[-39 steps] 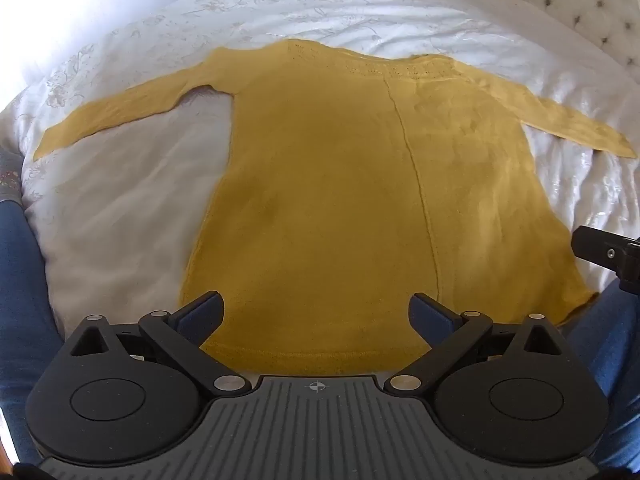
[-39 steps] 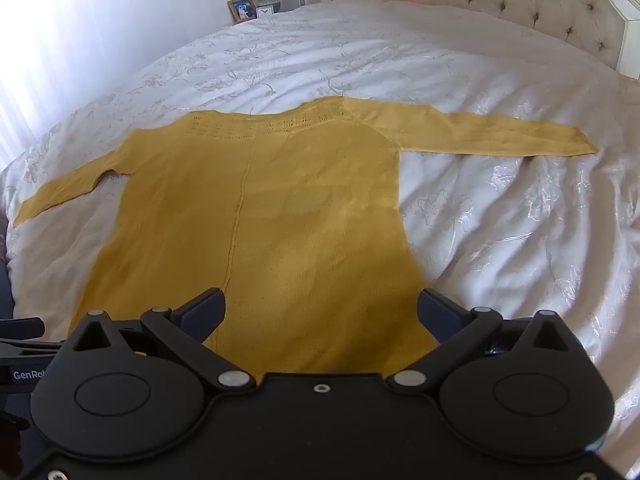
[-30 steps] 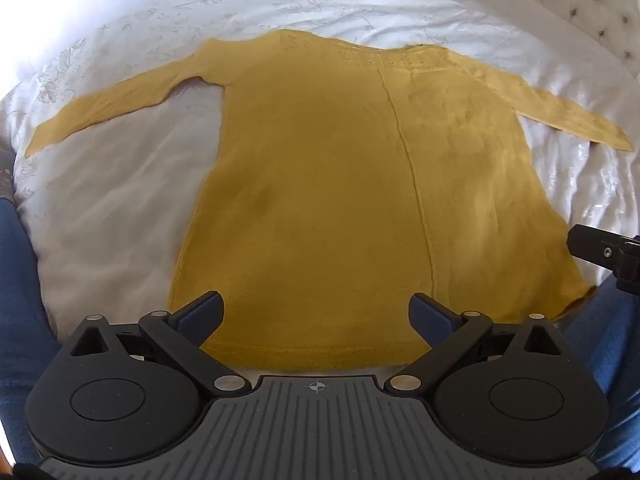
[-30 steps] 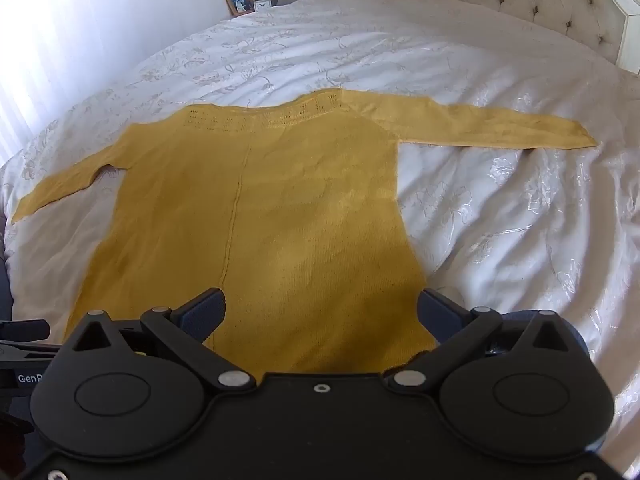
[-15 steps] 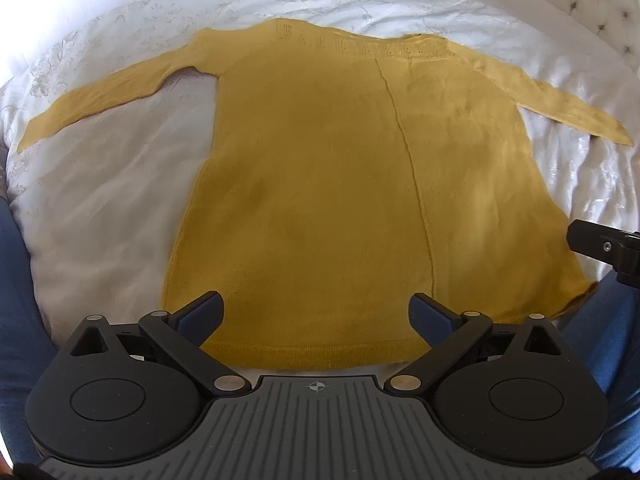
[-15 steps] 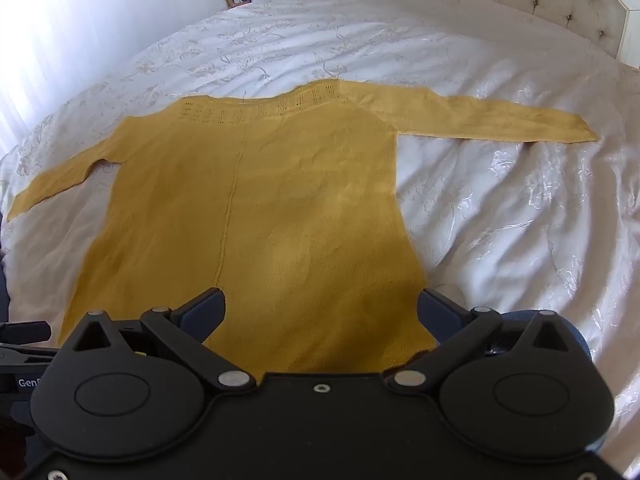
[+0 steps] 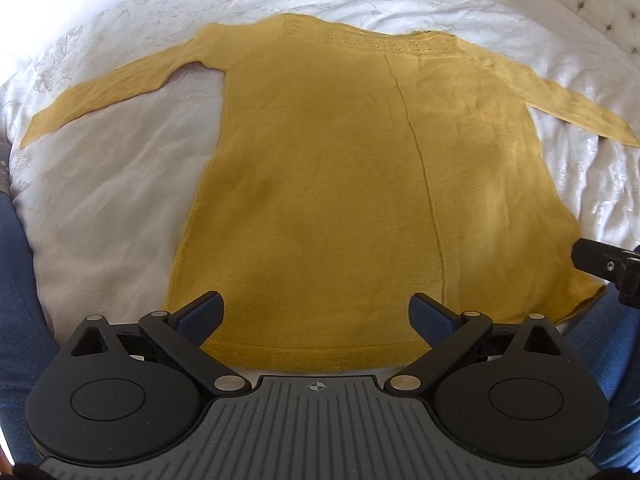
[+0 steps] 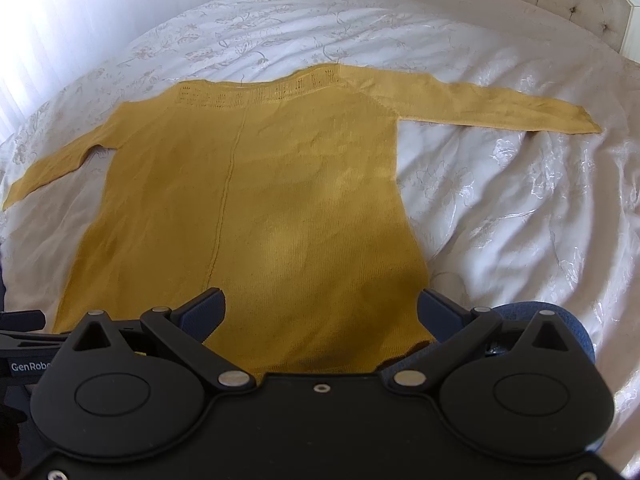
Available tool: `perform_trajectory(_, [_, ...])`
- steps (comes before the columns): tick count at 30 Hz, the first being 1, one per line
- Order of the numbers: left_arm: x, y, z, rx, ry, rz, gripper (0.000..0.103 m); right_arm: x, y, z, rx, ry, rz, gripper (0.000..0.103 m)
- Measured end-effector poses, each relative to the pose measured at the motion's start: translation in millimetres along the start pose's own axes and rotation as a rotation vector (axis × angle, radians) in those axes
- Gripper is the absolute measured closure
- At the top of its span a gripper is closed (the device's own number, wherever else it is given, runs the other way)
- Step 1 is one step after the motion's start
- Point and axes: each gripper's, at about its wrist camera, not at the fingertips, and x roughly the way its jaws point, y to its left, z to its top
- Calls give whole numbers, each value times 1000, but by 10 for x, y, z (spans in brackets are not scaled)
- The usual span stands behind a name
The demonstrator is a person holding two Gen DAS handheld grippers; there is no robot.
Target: Fold small clothes
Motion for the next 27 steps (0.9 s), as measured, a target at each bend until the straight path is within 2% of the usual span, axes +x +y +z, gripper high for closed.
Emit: perform_trajectory(27, [115,57,-20,1,41,26,2,99,56,-52,2,52,34,1])
